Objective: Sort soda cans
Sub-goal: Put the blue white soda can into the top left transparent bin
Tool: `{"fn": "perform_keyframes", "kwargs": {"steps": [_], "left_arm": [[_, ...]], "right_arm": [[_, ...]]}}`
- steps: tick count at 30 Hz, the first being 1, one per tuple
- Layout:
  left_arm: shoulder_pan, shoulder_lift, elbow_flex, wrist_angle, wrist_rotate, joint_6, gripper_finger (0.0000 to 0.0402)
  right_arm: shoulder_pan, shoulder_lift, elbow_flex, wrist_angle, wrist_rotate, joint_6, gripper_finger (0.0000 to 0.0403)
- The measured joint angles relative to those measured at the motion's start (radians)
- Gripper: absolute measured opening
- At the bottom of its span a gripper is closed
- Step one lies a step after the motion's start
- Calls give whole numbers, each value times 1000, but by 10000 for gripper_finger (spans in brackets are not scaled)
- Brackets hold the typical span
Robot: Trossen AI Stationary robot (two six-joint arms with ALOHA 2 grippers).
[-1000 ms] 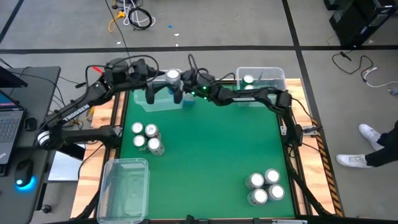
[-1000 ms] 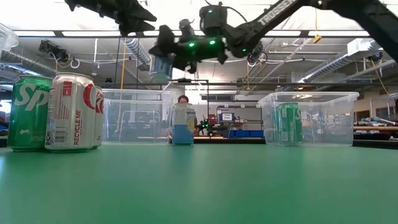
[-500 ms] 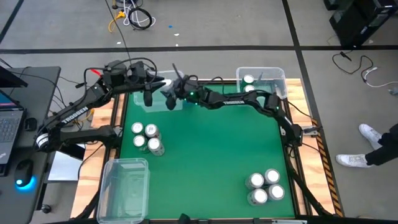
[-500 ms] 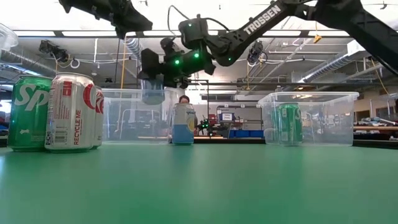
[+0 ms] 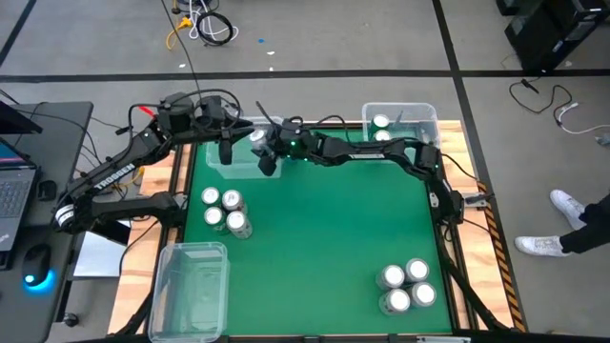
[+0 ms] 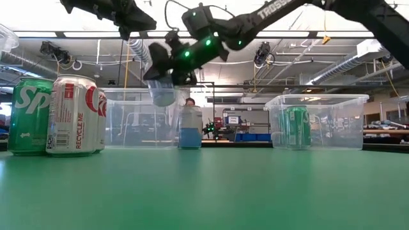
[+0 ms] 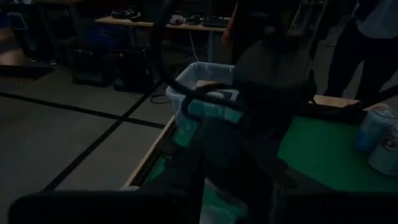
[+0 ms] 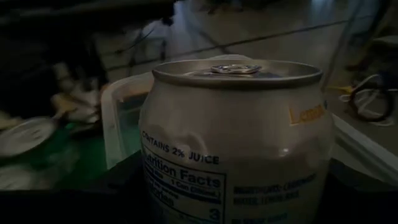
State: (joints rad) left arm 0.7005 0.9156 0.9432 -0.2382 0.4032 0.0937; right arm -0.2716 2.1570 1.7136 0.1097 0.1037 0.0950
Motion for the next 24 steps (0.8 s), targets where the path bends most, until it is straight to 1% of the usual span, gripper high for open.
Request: {"fn": "perform_keyframes", "kwargs": {"steps": [5,7,10,11,15,20,24], "left_arm": [[0,-1,0,-1,0,0,99],[0,-1,0,-3,0,0,99],[0,-1,0,-2,14,-1,99],[0,-1,0,0,16,-1,99],[0,-1,0,0,19,-1,99],[0,-1,0,-3,14,-1,99],[0,1,0,-37,-58,5,99]], "right_arm": [[7,-53,0,-164,-91,-17,287],[8,-66,0,-225,-106,-21,287],[9,-67,0,-239,-108,-28,287],[9,-66,-1,-224,-107,-28,287],[10,-33,0,-57,-64,-27,287],[10,41,0,132,-68,-4,287],[11,90,-1,245,-97,-17,287]]}}
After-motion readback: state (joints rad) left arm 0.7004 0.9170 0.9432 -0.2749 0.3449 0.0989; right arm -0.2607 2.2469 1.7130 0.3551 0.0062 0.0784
